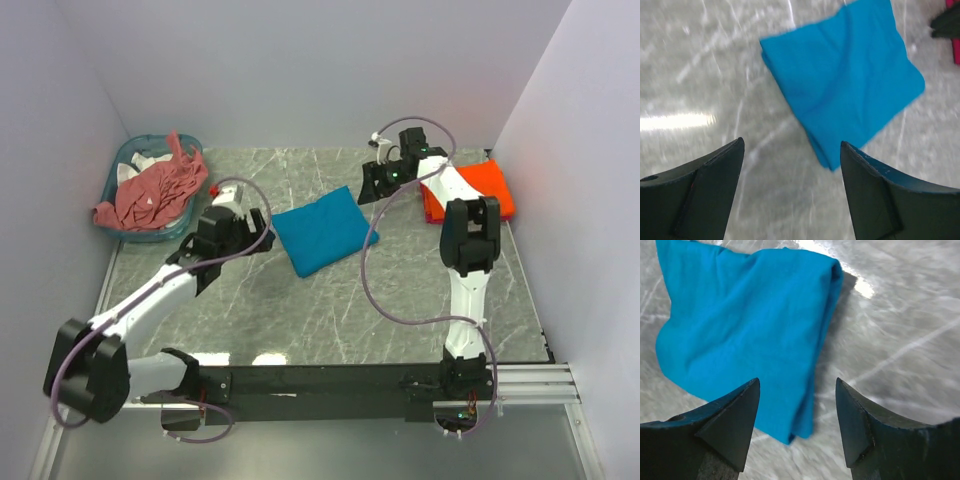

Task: Fold and stack the t-shirts
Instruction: Neatly place the folded tshirt to the corner

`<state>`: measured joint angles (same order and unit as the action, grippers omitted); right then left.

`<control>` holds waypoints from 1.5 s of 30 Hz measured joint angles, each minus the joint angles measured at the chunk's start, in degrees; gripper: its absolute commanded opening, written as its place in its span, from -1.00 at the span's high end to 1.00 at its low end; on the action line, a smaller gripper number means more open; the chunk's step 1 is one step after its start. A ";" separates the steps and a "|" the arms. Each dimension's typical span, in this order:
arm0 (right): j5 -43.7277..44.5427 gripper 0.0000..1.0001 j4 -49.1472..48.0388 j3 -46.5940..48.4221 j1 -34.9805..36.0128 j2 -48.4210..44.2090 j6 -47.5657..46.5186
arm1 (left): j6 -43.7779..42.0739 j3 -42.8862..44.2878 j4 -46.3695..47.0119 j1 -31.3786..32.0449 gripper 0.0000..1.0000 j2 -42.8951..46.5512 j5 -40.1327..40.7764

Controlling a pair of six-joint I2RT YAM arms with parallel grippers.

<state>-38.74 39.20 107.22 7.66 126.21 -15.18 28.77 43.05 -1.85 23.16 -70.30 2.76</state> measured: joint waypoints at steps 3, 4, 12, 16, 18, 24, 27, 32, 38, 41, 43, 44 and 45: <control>-0.83 -0.39 2.19 3.50 0.87 4.22 2.69 | 1.14 -3.72 -2.40 0.00 -0.65 5.92 -2.45; -0.96 -0.39 3.02 5.31 1.03 6.12 3.72 | 1.38 -4.28 -3.15 0.00 -0.66 7.72 -2.91; 0.70 -0.50 5.79 13.35 1.20 14.49 10.54 | 2.47 -6.88 -6.93 0.00 -0.76 26.40 -3.02; 2.16 -0.51 7.52 14.67 1.46 14.75 11.56 | 3.45 -8.68 -8.63 0.00 -0.76 31.34 -2.97; 2.89 -0.51 8.90 15.34 1.95 14.95 11.52 | 3.98 -9.46 -9.29 0.00 -0.76 31.98 -3.10; 3.37 -0.51 11.82 15.72 4.59 15.04 11.26 | 5.16 -10.58 -10.16 0.00 -0.76 30.53 -4.24; 3.37 -0.50 13.66 16.52 5.49 15.41 11.30 | 5.16 -10.58 -10.10 0.00 -0.76 30.40 -4.76; 2.82 -0.45 16.76 21.11 5.97 18.01 11.82 | 5.16 -10.58 -10.12 0.00 -0.75 31.08 -5.51; 2.29 -0.29 18.01 22.03 6.23 18.67 12.26 | 5.55 -10.58 -10.12 0.00 -0.75 33.11 -5.99; 2.23 -0.13 18.32 22.03 6.67 18.91 12.26 | 5.86 -10.58 -10.10 0.00 -0.75 33.31 -6.10; 1.77 -0.05 18.45 22.03 6.95 19.28 12.48 | 6.10 -10.58 -10.08 0.00 -0.75 33.29 -6.27; 1.36 0.03 18.58 22.08 6.99 19.45 12.57 | 6.23 -10.58 -10.08 -0.02 -0.75 33.29 -6.45; 1.03 0.08 18.71 22.16 6.99 19.63 12.59 | 6.40 -10.58 -10.05 -0.04 -0.75 33.27 -6.56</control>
<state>-37.71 57.91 129.38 14.66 145.84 -2.59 35.18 32.47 -11.90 23.11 -37.04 -3.79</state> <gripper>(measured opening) 0.512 0.875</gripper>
